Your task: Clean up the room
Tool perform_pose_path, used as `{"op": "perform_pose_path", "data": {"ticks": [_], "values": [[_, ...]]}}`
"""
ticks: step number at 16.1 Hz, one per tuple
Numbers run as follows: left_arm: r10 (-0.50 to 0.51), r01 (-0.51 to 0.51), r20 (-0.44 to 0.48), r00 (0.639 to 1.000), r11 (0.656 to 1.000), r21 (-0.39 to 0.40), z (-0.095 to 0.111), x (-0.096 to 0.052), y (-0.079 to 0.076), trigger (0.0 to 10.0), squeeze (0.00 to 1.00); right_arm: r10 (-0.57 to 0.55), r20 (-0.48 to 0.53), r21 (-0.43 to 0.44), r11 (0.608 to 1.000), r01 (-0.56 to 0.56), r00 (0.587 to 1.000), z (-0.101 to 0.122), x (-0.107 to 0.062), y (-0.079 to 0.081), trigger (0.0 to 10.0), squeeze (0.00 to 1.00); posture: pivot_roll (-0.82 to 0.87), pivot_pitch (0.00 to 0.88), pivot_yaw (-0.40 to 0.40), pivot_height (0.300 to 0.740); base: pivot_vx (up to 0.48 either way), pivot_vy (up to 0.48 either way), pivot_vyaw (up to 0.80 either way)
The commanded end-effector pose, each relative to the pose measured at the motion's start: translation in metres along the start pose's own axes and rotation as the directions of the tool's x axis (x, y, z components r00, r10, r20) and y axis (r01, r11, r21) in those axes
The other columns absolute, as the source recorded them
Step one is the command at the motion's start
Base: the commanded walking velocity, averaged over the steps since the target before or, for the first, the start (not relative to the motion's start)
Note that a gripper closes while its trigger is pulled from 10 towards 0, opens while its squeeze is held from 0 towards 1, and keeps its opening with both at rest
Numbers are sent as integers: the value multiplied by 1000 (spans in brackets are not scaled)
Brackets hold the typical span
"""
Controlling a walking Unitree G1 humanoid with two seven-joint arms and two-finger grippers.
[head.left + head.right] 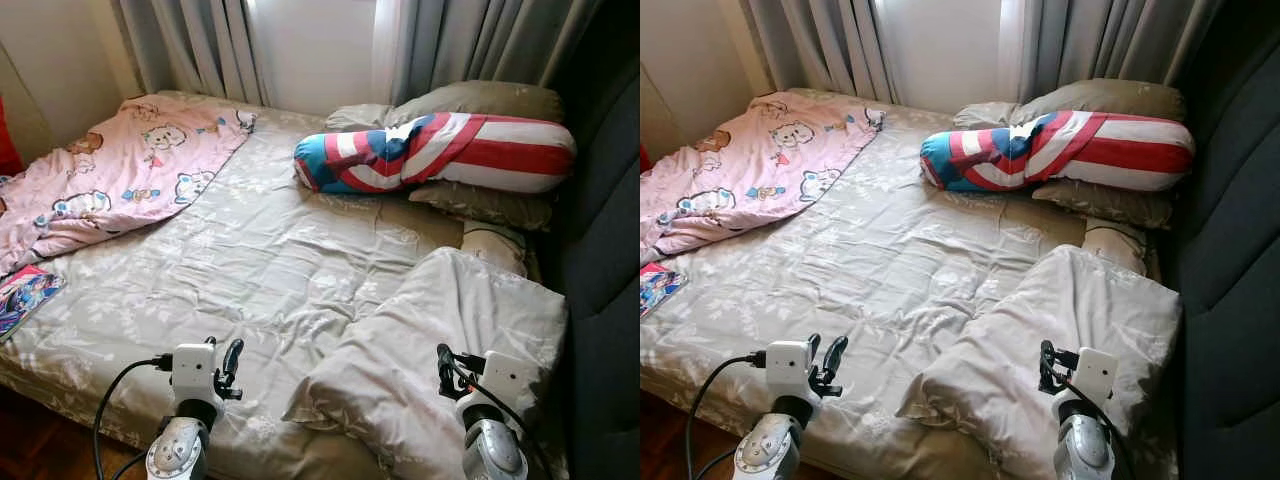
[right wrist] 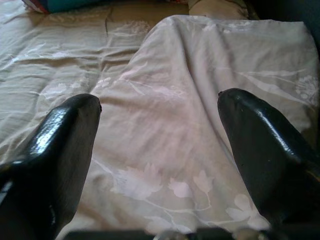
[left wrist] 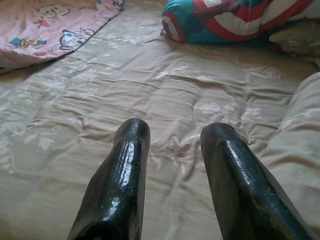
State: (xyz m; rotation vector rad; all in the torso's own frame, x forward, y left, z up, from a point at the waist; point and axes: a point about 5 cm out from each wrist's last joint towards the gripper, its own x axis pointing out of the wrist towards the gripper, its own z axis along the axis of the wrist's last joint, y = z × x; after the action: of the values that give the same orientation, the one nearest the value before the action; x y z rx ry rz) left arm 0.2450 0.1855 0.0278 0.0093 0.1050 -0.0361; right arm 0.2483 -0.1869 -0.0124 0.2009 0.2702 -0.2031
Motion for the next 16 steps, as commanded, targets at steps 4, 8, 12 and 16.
{"op": "perform_pose_path", "data": {"ticks": [4,8,12,16], "values": [[-7,7,-5,1000,1000,-18,-1,4,-1,10000,0,-14,10,-10,1000,14,1000,2,0,-4,10000,0,-30,25,-29,740,0,0,0],[-4,3,-6,1000,1000,-23,-2,6,0,10000,0,-1,7,-1,1000,1,1000,2,0,0,10000,0,-31,32,-31,740,0,0,0],[3,-3,-16,1000,1000,-31,-4,6,2,10000,0,12,0,5,1000,-12,1000,2,1,4,10000,0,-30,36,-33,740,0,120,0],[-2,1,-20,1000,1000,-21,-5,7,2,10000,0,16,-9,8,1000,-16,1000,1,2,4,10000,0,-28,36,-33,740,0,425,0]]}}
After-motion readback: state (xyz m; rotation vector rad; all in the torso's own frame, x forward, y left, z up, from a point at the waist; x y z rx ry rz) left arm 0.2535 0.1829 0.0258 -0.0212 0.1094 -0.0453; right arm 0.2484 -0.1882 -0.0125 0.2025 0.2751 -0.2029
